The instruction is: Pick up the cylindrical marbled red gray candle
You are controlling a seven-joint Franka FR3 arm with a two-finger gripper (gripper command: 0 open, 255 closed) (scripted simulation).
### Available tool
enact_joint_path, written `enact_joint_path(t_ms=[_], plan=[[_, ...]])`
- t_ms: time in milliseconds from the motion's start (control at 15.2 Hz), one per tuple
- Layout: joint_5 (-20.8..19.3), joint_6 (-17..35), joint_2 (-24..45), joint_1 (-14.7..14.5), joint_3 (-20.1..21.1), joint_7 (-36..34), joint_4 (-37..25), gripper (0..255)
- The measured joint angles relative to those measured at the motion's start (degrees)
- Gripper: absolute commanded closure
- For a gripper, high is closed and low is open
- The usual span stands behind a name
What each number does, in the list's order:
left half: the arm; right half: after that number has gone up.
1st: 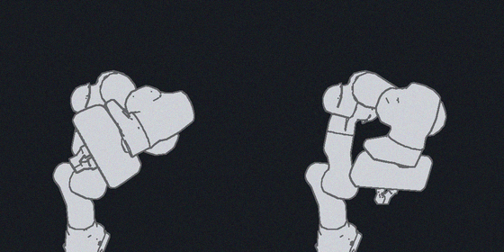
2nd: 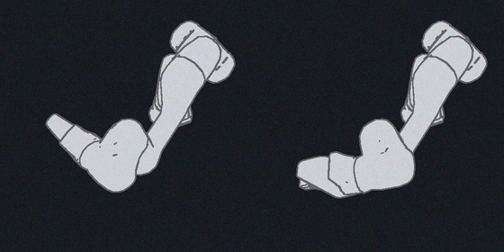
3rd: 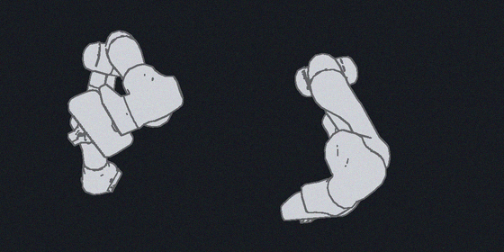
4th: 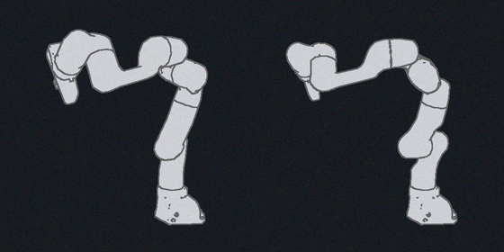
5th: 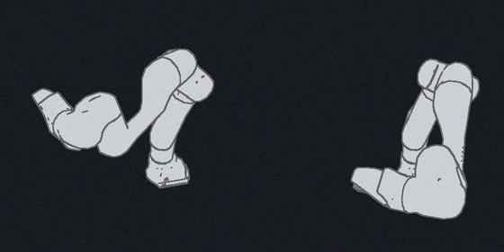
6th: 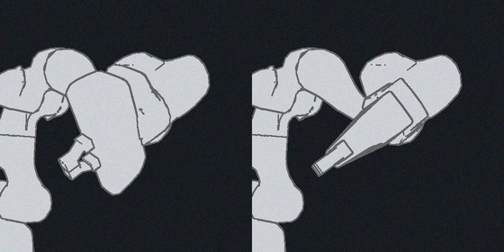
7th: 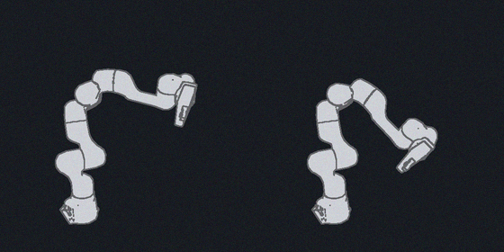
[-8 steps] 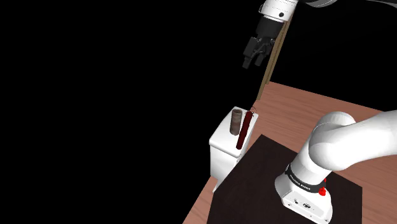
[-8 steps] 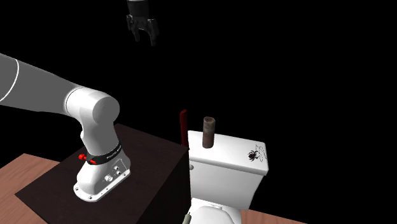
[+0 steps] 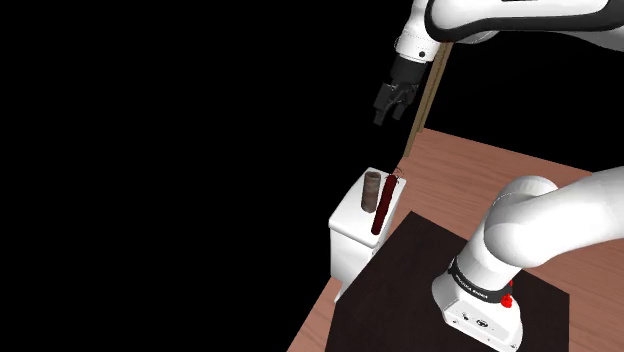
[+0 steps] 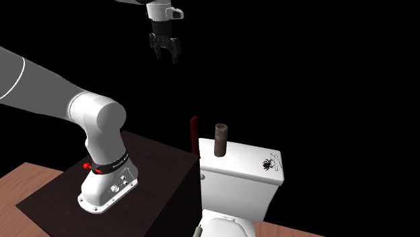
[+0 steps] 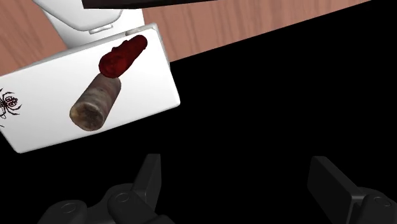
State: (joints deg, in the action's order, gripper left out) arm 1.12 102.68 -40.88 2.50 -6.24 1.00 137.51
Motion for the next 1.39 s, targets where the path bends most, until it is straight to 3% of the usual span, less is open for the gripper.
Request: enact_joint_path(t_ms=[726,1386], plan=[[-3.8,16.1,14.7,2.8,-6.6,6.6,5.4,0],[-3.1,29.2,34.1,4.5,-12.4,13.6,2.3,0]])
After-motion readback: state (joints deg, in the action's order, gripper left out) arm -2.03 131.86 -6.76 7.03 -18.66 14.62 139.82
